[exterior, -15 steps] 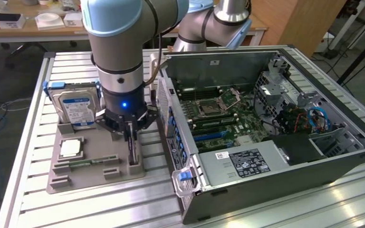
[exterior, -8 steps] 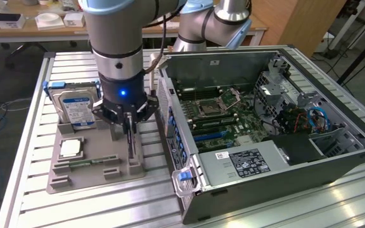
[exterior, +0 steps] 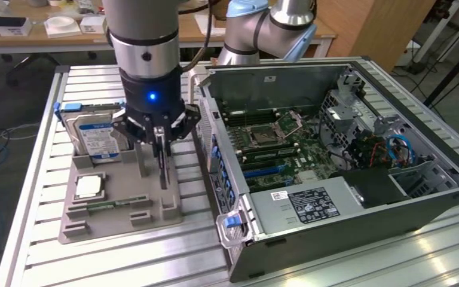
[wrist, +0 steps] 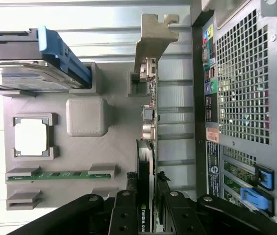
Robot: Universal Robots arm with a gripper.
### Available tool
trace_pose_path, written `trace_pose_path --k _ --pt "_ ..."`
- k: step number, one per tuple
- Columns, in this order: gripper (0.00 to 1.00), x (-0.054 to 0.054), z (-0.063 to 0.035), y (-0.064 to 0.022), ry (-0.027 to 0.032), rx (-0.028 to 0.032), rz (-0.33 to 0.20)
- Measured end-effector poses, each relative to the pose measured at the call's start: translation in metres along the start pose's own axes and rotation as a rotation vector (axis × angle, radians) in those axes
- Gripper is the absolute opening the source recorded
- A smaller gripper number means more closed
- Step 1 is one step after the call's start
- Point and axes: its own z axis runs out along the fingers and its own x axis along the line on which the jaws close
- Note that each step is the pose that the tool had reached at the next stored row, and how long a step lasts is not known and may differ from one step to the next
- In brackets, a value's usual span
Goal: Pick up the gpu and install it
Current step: 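Pick up the gpu and move the gpu toward the slot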
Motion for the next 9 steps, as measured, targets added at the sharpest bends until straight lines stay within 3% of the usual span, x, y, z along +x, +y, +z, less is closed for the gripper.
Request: trace_pose_path --k 9 --pt "0.26 -0.001 -0.0407 0.0017 -0.0001 0.0002 0.0"
